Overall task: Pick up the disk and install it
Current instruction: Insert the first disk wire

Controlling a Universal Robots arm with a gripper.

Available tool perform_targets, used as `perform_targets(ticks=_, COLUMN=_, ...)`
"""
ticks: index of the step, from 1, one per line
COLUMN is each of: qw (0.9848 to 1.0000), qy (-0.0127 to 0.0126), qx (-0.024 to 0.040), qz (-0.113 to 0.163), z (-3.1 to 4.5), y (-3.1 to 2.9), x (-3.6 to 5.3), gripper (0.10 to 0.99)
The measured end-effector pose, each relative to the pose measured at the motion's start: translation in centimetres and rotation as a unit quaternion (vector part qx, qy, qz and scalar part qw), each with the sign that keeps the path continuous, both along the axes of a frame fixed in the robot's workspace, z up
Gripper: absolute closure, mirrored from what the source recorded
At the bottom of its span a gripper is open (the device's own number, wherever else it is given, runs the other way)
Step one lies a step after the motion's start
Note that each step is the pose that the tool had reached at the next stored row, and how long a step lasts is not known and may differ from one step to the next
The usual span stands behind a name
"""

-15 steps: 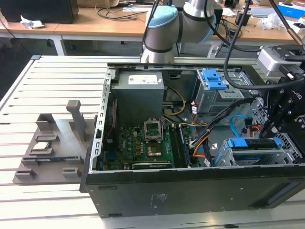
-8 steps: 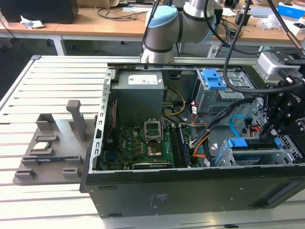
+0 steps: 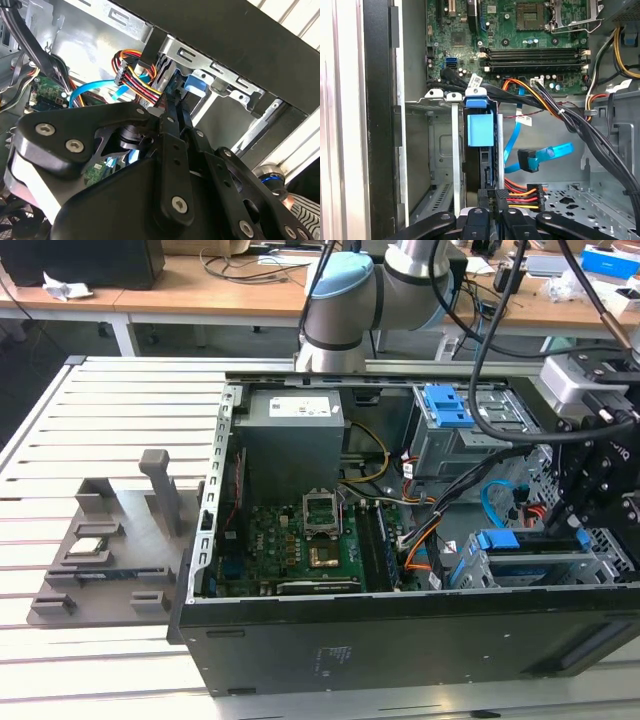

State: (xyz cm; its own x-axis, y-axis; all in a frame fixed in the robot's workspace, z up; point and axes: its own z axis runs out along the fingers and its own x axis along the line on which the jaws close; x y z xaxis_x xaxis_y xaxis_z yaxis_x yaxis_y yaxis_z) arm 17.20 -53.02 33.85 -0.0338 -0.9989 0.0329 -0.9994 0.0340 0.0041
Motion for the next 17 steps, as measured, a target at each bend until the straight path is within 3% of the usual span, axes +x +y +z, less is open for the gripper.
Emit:
perform_targets(ticks=7, qw=1.0000, qy=0.0000, qx=0.0006, qz=0.000, z=-0.24, y=-0.01, x=0.00, gripper=0.922)
perform_targets(ticks=10, qw=1.0000, qy=0.0000, qx=0.0000, qz=0.000, z=-0.19, y=-0.02, x=0.00, gripper=0.847)
perform_targets(ticks=14, qw=1.0000, qy=0.0000, qx=-0.0037, qz=0.000, z=1.92, y=0.48, x=0.00, gripper=0.847)
perform_targets(ticks=15, qw=1.0000, qy=0.0000, qx=-0.0053, qz=0.000, z=2.62, y=0.64, x=-0.01, gripper=0.925)
perform_targets(ticks=17, qw=1.0000, qy=0.0000, qx=-0.0063, qz=0.000, z=3.80, y=0.72, x=0.00, gripper=0.925)
